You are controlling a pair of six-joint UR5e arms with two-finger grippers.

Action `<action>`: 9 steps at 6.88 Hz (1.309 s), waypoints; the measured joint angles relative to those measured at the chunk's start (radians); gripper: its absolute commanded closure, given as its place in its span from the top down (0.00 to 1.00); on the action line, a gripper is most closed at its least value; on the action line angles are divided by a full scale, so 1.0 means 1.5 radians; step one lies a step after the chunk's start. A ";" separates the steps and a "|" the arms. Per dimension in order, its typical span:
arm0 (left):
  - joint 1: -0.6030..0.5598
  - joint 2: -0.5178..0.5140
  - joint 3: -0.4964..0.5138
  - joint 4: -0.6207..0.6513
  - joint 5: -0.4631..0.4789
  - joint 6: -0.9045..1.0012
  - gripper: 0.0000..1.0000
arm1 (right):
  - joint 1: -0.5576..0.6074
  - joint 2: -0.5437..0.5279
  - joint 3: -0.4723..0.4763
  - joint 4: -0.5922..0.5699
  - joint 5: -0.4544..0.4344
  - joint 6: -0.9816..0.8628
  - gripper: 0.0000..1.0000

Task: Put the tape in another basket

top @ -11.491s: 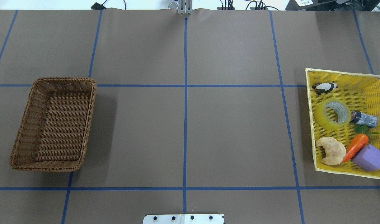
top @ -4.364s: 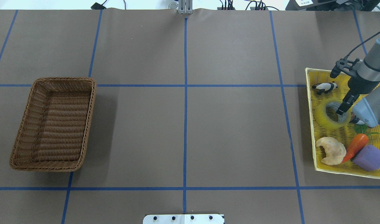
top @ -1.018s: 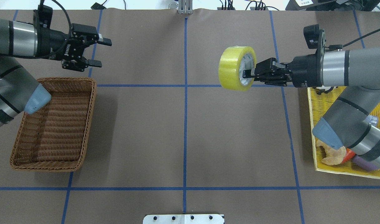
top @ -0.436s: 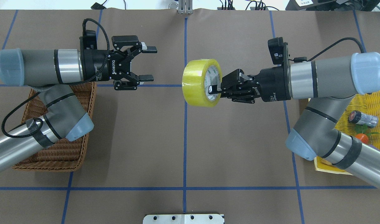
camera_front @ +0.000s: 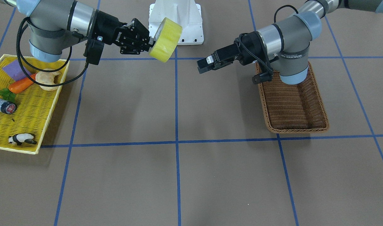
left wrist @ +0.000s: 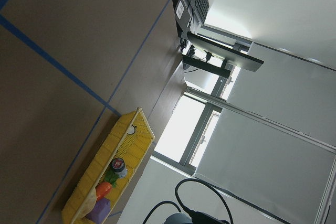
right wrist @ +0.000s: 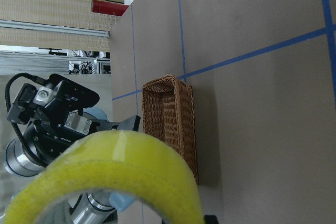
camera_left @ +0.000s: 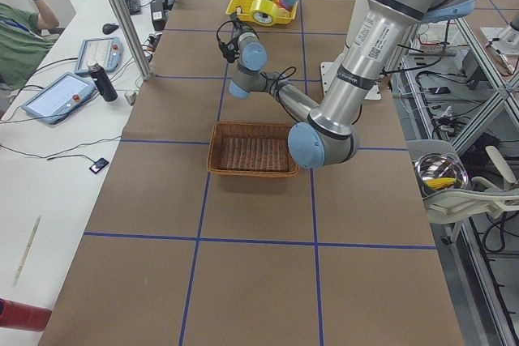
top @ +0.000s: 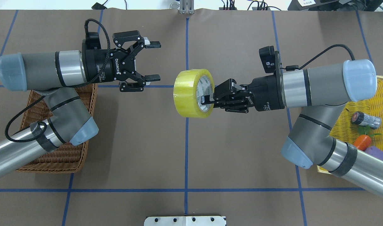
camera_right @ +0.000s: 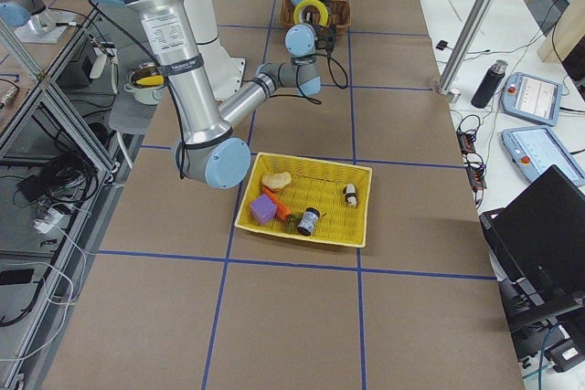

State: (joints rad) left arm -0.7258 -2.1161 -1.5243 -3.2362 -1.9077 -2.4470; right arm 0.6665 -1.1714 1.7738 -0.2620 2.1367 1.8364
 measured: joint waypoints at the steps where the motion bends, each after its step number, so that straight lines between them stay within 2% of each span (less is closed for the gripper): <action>1: 0.007 -0.001 -0.019 0.000 0.026 -0.023 0.97 | -0.008 0.000 0.000 0.008 0.000 0.000 0.00; 3: 0.032 -0.001 -0.042 0.000 0.049 -0.045 0.97 | -0.013 0.001 -0.003 0.020 -0.002 0.000 0.00; 7: 0.066 -0.002 -0.050 -0.002 0.053 -0.048 0.97 | -0.014 0.008 -0.006 0.022 -0.006 0.000 0.00; 9: 0.071 -0.003 -0.057 -0.002 0.053 -0.048 0.92 | -0.016 0.010 -0.009 0.022 -0.006 0.000 0.00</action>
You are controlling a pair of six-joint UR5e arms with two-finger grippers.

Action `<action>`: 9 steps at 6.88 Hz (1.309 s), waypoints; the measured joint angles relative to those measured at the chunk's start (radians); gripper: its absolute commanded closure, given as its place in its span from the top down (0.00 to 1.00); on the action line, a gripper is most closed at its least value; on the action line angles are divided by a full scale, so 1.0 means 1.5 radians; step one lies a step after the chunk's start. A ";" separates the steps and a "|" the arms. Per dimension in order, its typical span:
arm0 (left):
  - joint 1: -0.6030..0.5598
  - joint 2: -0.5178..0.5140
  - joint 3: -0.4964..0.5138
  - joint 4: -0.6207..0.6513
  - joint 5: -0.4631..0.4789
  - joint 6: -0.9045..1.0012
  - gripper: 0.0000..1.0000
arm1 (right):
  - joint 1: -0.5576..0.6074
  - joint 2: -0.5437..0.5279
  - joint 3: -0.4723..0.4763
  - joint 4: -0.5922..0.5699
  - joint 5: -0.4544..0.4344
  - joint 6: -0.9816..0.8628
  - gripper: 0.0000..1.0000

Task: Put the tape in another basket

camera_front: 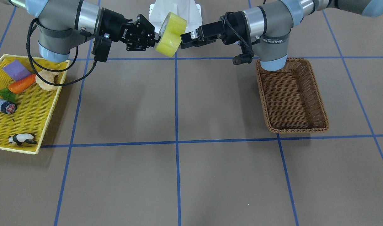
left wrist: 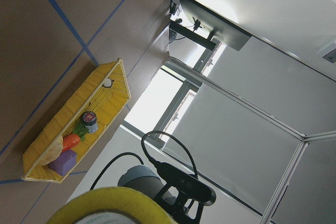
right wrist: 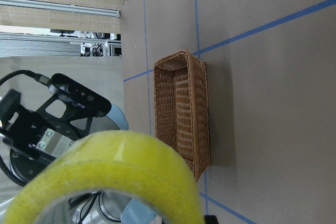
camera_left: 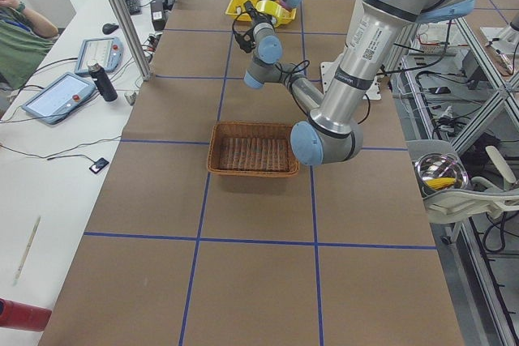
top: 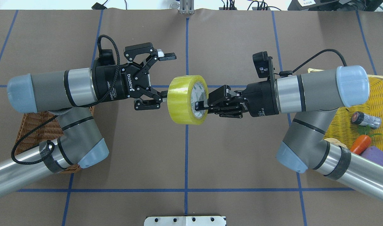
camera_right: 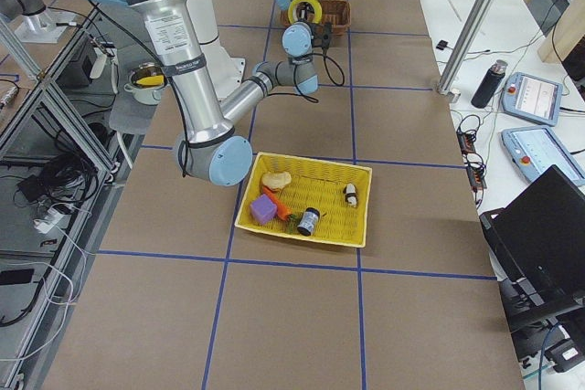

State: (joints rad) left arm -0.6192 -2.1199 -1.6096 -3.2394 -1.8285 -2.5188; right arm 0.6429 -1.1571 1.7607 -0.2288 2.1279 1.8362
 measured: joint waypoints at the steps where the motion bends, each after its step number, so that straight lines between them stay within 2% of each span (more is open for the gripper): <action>1: 0.005 0.000 -0.007 0.000 0.000 0.000 0.92 | -0.001 0.000 0.000 0.000 0.001 0.000 0.00; 4: 0.009 0.002 -0.008 -0.029 -0.006 0.006 0.94 | -0.004 0.001 0.004 0.006 0.005 0.001 0.00; 7: 0.013 0.001 -0.012 -0.035 -0.007 0.007 0.92 | -0.011 0.008 0.008 0.025 0.006 0.001 0.00; 9: 0.014 0.004 -0.013 -0.044 -0.007 0.006 0.78 | -0.014 0.008 0.001 0.026 0.006 0.001 0.00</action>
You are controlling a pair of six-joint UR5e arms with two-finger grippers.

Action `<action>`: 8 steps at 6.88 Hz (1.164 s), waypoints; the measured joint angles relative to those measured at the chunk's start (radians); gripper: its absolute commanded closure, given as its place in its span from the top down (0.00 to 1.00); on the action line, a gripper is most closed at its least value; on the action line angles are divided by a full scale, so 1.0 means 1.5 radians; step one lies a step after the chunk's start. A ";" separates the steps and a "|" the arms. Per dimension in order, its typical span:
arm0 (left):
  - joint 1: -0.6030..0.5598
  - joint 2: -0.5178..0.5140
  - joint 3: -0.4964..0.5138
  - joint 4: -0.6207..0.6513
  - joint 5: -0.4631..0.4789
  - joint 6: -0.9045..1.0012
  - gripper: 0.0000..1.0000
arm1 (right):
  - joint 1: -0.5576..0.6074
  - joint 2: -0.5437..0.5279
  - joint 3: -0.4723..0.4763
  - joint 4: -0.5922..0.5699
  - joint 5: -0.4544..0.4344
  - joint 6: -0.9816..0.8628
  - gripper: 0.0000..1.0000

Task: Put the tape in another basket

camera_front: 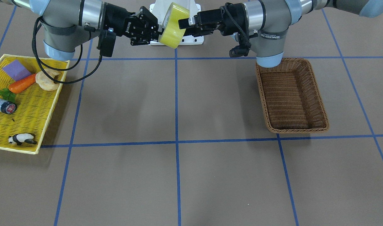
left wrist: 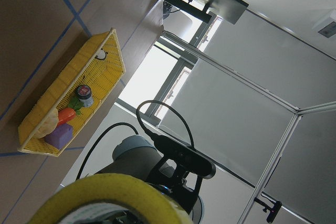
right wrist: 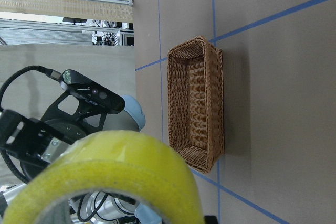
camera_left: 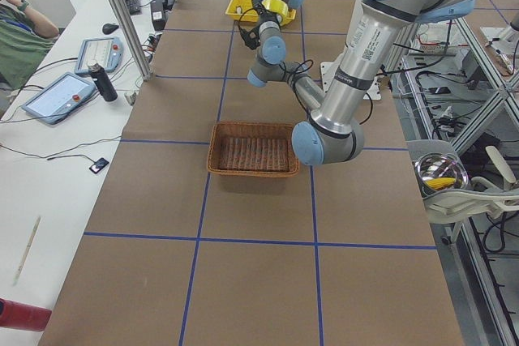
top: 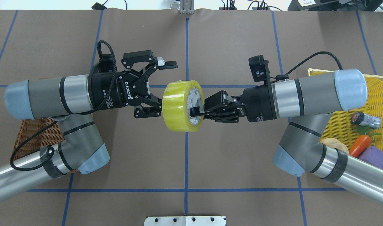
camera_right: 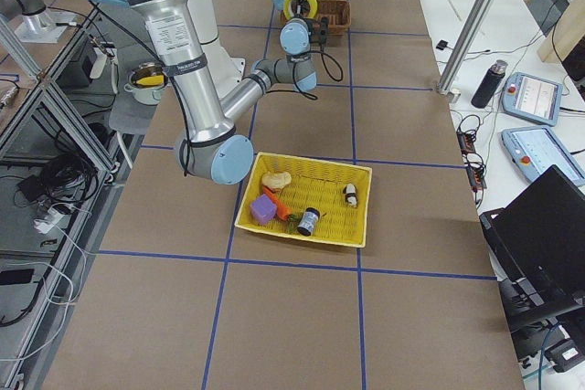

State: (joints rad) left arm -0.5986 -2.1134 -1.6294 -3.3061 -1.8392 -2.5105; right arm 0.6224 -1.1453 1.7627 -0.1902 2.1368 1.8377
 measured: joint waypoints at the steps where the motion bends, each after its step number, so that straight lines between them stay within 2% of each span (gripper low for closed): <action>1: 0.000 0.001 0.000 -0.002 0.000 0.000 0.71 | 0.000 0.000 -0.001 0.000 0.000 0.000 0.00; 4: 0.003 0.000 0.005 -0.003 0.000 0.001 0.68 | -0.001 0.000 -0.002 0.000 0.000 -0.001 0.00; 7: 0.004 -0.001 0.005 -0.003 0.000 0.001 0.48 | -0.001 0.001 -0.002 0.000 -0.002 -0.002 0.01; 8: 0.004 -0.001 0.005 -0.003 0.000 0.001 0.43 | -0.001 0.001 -0.002 0.000 -0.002 -0.002 0.08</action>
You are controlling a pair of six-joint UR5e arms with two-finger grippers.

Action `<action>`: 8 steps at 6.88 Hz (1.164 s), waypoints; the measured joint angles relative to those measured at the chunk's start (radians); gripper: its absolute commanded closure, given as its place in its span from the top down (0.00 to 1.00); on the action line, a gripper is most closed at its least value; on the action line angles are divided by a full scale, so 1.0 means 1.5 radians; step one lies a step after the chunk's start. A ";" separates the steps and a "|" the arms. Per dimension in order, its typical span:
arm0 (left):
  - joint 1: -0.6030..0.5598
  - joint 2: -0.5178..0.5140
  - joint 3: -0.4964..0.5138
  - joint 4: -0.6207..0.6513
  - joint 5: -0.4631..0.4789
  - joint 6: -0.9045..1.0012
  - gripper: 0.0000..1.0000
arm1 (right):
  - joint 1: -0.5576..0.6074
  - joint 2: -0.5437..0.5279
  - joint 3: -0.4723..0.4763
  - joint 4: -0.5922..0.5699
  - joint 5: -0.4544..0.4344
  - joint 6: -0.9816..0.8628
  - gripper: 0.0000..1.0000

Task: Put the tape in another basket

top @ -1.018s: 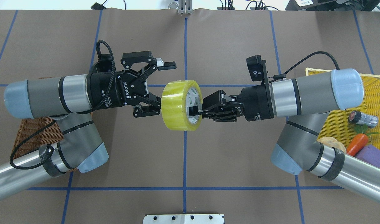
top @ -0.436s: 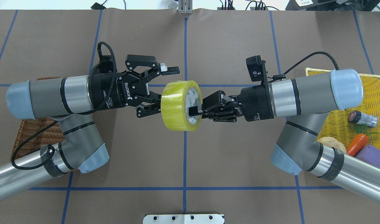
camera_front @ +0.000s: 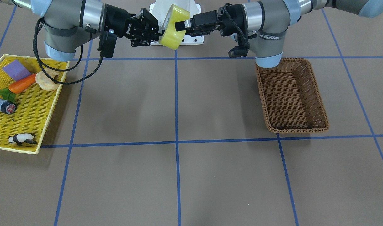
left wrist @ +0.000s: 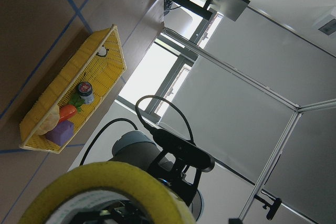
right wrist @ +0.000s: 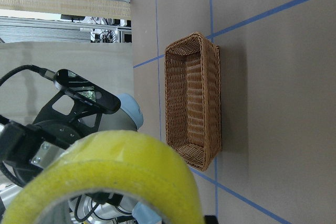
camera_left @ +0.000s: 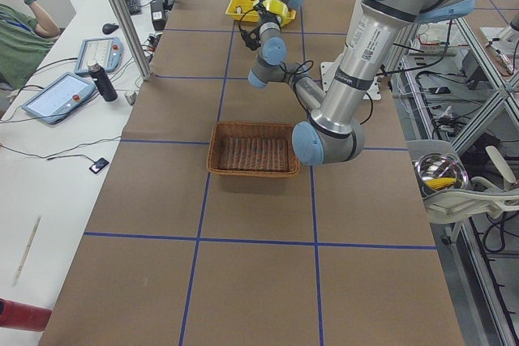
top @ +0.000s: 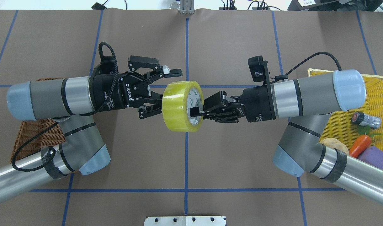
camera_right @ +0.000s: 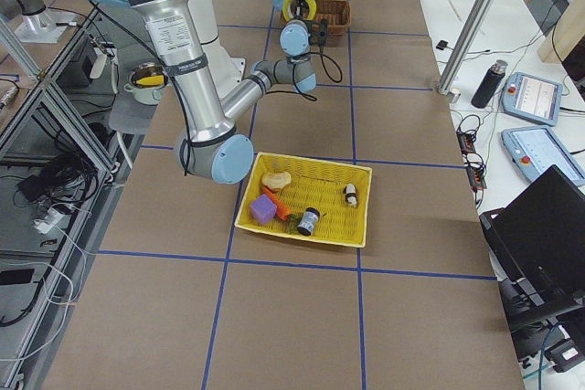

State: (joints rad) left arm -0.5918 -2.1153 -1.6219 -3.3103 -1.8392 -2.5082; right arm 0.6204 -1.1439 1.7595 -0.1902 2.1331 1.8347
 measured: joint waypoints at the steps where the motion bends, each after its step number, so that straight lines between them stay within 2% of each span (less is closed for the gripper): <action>1: 0.000 0.000 0.000 0.000 0.000 0.000 0.37 | 0.000 0.000 0.000 0.000 -0.001 0.000 0.16; 2: 0.001 0.000 -0.001 0.000 0.000 -0.001 0.29 | 0.000 0.001 0.000 0.000 -0.001 0.000 0.40; 3: 0.002 0.000 -0.002 0.000 0.000 -0.001 0.19 | 0.000 0.001 0.000 0.001 -0.002 0.000 0.99; 4: 0.002 0.000 -0.002 0.000 0.000 -0.001 0.06 | 0.000 0.001 0.000 0.001 -0.002 0.001 1.00; 5: 0.002 0.000 -0.003 0.000 0.000 -0.001 0.00 | 0.001 0.001 0.001 0.001 -0.003 0.001 1.00; 8: 0.003 -0.001 -0.003 -0.006 0.000 -0.001 0.00 | 0.002 -0.002 0.002 0.001 -0.003 0.010 1.00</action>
State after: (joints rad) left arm -0.5878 -2.1164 -1.6270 -3.3193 -1.8396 -2.5104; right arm 0.6240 -1.1474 1.7631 -0.1887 2.1284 1.8504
